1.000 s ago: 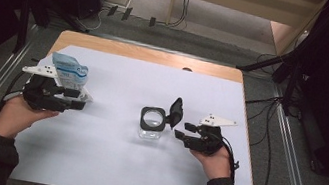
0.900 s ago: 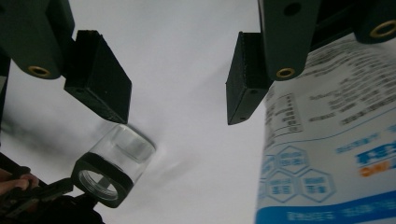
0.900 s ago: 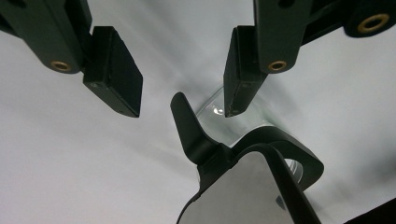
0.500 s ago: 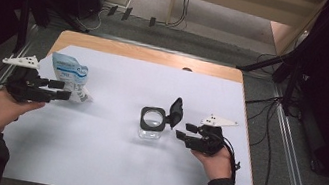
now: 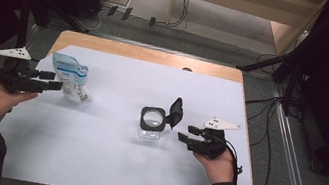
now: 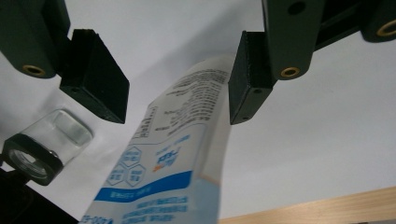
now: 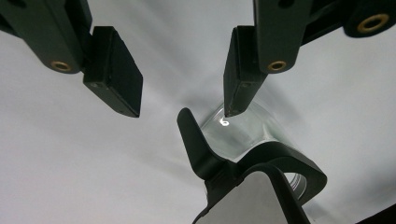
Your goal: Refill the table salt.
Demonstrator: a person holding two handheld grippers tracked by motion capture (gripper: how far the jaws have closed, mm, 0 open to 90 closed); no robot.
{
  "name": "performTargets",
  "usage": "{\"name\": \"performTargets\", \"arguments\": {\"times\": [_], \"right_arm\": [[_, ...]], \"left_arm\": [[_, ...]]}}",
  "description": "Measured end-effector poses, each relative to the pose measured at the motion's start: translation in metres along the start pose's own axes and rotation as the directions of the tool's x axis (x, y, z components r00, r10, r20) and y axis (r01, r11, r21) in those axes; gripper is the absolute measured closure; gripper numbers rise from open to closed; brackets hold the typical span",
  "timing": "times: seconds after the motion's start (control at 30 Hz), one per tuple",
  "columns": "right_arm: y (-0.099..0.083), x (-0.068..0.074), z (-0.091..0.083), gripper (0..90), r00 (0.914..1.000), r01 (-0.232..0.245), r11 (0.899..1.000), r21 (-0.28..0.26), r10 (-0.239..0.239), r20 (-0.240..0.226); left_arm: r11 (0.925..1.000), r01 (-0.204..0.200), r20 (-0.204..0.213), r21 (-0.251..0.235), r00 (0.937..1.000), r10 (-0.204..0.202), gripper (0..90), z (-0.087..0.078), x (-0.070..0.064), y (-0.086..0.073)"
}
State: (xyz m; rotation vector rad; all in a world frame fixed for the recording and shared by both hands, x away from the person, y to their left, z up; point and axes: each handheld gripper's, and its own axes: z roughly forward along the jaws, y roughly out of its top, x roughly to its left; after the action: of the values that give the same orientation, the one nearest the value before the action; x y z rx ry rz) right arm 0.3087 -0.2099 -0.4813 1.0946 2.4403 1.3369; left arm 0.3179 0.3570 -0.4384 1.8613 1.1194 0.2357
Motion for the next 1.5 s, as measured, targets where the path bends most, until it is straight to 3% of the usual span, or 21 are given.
{"name": "performTargets", "arguments": {"times": [0.13, 0.27, 0.6, 0.8, 0.83, 1.1, 1.27, 1.43, 1.47, 1.5], "right_arm": [[-0.003, 0.000, -0.004, 48.4, 1.0000, 0.002, 1.000, -0.007, -0.002, 0.007], [-0.006, 0.001, -0.007, 48.5, 0.9999, 0.003, 1.000, -0.010, -0.003, 0.015], [-0.015, 0.004, -0.012, 48.5, 0.9996, -0.002, 1.000, 0.001, 0.002, 0.029], [-0.018, 0.010, -0.013, 48.5, 0.9997, 0.002, 1.000, 0.002, -0.002, 0.023], [-0.019, 0.012, -0.012, 48.5, 0.9997, 0.016, 1.000, 0.002, -0.016, 0.018], [-0.019, 0.015, -0.010, 49.1, 0.9996, 0.027, 1.000, 0.006, -0.027, 0.009], [-0.016, 0.018, -0.007, 50.4, 0.9997, 0.024, 1.000, 0.003, -0.024, -0.005], [-0.014, 0.020, -0.005, 50.8, 0.9994, 0.027, 1.000, -0.001, -0.027, -0.021], [-0.013, 0.020, -0.005, 50.8, 0.9993, 0.029, 1.000, -0.004, -0.029, -0.024], [-0.013, 0.020, -0.005, 50.8, 0.9993, 0.029, 1.000, -0.004, -0.029, -0.024]], "left_arm": [[1.0000, 0.006, -0.007, -0.001, 1.0000, -0.006, 38.7, 0.002, 0.008, 0.002], [0.9998, -0.017, -0.003, -0.007, 0.9998, 0.017, 38.8, 0.006, 0.012, 0.006], [0.9975, -0.069, 0.057, -0.010, 0.9959, 0.070, 43.9, 0.023, 0.019, 0.014], [0.9940, -0.105, 0.111, -0.030, 0.9879, 0.108, 51.6, 0.029, 0.018, 0.017], [0.9928, -0.116, 0.125, -0.028, 0.9851, 0.119, 57.2, 0.030, 0.017, 0.018], [0.9890, -0.146, 0.118, -0.028, 0.9820, 0.148, 67.7, 0.032, 0.010, 0.020], [0.9895, -0.143, 0.118, -0.016, 0.9825, 0.144, 77.0, 0.030, 0.005, 0.021], [0.9947, -0.103, 0.143, 0.001, 0.9844, 0.102, 81.7, 0.028, 0.001, 0.020], [0.9954, -0.096, 0.140, 0.008, 0.9857, 0.093, 89.1, 0.027, -0.001, 0.019], [0.9954, -0.096, 0.140, 0.008, 0.9857, 0.093, 89.4, 0.027, -0.001, 0.019]]}}
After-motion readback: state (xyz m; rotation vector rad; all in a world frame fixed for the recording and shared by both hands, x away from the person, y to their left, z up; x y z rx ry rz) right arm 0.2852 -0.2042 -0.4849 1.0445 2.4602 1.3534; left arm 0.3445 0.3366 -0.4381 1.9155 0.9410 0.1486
